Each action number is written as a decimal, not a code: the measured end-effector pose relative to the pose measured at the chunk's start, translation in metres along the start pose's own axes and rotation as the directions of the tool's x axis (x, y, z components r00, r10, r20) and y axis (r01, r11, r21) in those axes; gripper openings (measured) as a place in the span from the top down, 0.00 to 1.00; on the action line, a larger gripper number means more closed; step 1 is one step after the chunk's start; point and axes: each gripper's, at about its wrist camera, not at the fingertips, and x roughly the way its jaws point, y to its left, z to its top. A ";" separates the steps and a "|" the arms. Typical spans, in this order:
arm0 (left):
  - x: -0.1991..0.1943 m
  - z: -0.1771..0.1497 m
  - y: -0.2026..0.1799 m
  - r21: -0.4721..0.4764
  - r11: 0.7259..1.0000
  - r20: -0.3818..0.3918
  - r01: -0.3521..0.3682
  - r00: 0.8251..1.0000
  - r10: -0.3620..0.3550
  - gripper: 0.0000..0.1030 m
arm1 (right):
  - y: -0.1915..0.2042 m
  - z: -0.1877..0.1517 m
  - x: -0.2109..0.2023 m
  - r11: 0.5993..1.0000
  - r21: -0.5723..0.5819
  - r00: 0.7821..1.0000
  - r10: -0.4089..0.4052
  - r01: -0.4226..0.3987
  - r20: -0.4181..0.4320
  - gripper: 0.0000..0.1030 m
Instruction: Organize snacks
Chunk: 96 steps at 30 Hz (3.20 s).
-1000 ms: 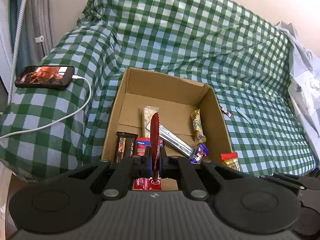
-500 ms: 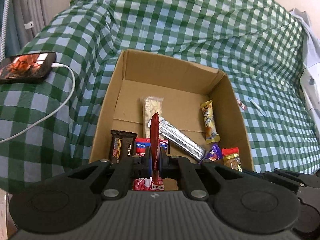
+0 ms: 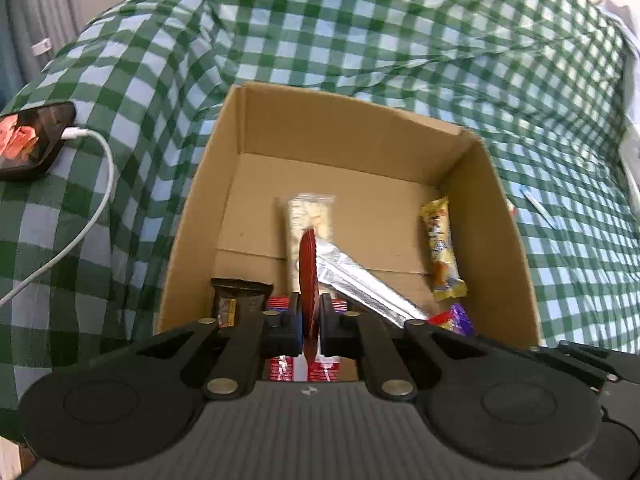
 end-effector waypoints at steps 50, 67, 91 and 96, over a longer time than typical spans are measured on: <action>-0.212 -0.156 -0.013 -0.044 0.989 0.311 -0.144 0.938 0.151 0.00 | 0.072 -0.115 -0.188 0.993 -0.076 0.962 -0.072 0.095 0.263 0.03; -0.214 -0.159 -0.014 -0.042 0.988 0.313 -0.145 0.938 0.151 0.00 | 0.075 -0.117 -0.190 0.992 -0.080 0.960 -0.073 0.099 0.272 0.03; -0.200 -0.155 -0.012 -0.019 0.988 0.272 -0.156 0.950 0.155 0.00 | 0.063 -0.120 -0.183 0.995 -0.045 0.967 -0.072 0.085 0.246 0.03; -0.195 -0.152 -0.013 -0.012 0.987 0.257 -0.161 0.953 0.158 0.00 | 0.062 -0.118 -0.179 0.996 -0.034 0.969 -0.073 0.083 0.235 0.03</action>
